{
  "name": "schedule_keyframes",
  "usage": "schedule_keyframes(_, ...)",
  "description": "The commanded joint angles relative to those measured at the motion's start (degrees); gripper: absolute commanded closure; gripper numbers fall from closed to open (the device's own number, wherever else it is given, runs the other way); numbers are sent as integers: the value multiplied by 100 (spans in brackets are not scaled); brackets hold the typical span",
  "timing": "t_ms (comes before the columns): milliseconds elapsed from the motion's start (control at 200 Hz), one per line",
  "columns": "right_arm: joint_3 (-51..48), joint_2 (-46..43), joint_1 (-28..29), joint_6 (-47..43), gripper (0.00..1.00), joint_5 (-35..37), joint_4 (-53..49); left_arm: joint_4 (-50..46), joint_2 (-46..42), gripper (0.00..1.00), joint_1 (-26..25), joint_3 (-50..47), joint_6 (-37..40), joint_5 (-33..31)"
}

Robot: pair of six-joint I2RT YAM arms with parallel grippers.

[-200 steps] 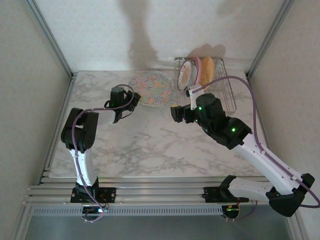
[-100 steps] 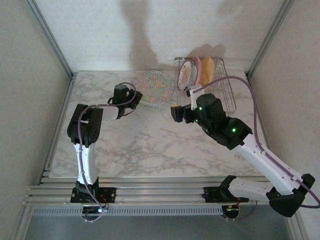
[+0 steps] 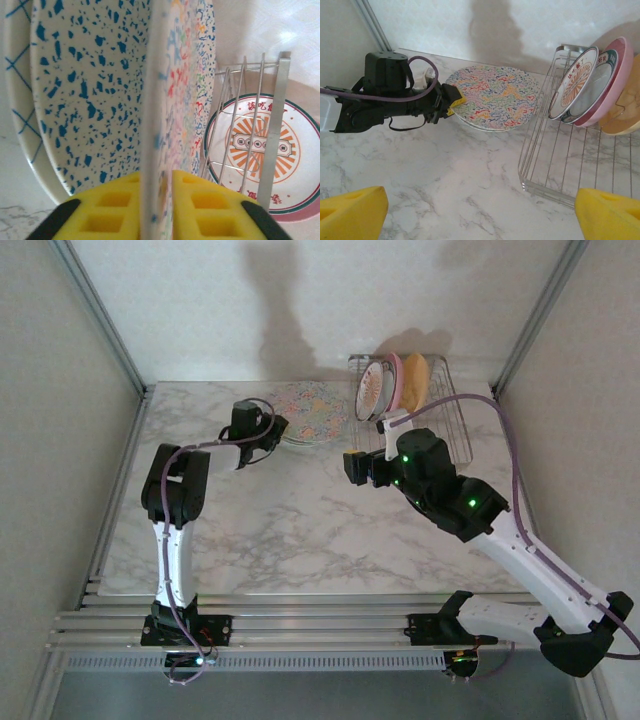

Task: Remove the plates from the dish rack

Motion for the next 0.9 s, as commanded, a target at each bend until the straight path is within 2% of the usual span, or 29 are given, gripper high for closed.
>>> schedule_keyframes(0, -75, -118, 62, 134, 4, 4, -24, -259, 44, 72, 23, 288, 100, 6)
schedule_keyframes(125, -71, -131, 65, 154, 3, 13, -41, -899, 6, 44, 23, 531, 219, -99)
schedule_keyframes(215, -77, -131, 65, 163, 3, 24, -34, -1377, -36, 38, 23, 705, 302, -196)
schedule_keyframes(591, -41, -74, 65, 232, 3, 4, -34, -2538, -10, 34, 19, 1254, 546, -544)
schedule_keyframes(896, -10, -71, 60, 269, 3, 12, -85, -3245, 403, 33, 36, 1827, 624, -584)
